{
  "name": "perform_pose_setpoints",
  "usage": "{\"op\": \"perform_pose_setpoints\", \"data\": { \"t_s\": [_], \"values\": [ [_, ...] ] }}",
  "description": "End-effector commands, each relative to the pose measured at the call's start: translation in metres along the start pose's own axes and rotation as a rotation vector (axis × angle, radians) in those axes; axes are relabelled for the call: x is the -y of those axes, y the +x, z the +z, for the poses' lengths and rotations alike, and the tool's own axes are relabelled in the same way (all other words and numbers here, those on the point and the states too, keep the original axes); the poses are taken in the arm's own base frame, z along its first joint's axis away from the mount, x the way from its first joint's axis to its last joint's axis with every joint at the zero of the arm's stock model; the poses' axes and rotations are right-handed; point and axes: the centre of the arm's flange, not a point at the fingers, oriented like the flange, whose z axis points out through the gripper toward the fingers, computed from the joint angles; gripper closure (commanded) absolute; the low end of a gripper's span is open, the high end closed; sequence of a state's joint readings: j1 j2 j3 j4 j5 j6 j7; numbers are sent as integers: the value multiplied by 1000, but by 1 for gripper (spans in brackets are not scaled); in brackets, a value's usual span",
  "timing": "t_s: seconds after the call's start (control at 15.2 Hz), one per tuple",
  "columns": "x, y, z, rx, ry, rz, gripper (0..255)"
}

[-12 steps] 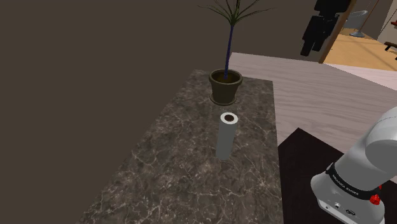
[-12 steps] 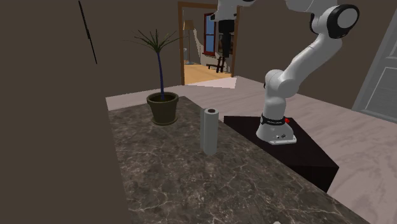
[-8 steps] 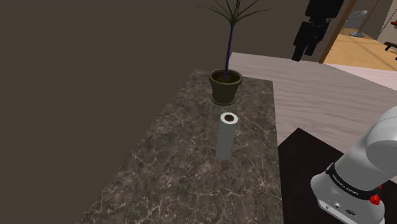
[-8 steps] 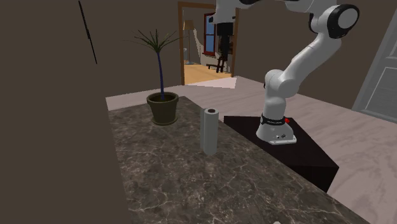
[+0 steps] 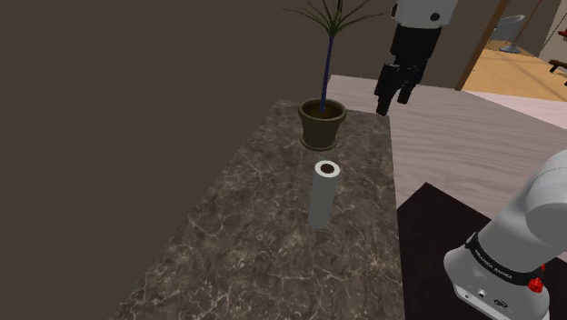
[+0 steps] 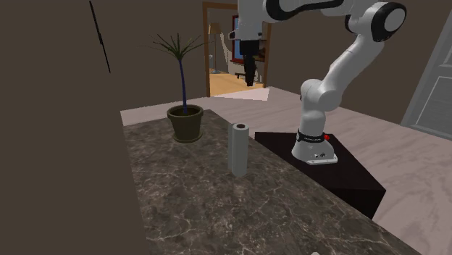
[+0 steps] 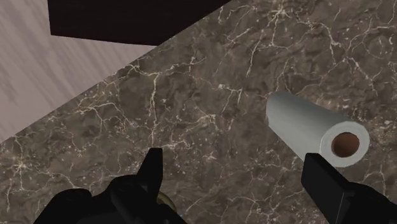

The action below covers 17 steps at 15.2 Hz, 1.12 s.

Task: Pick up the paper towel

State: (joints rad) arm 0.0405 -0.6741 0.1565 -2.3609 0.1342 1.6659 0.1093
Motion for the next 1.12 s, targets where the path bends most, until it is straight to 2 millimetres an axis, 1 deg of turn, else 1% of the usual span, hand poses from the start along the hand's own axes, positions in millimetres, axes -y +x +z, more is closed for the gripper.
{"op": "perform_pose_setpoints", "data": {
  "t_s": [0.0,0.79,0.86,1.06],
  "values": [
    [24,8,16,-1,-6,-2,0],
    [154,57,100,-2,-43,-21,0],
    [160,59,104,-2,-45,-22,0],
    [159,60,120,-2,-45,-22,0]
  ]
}}
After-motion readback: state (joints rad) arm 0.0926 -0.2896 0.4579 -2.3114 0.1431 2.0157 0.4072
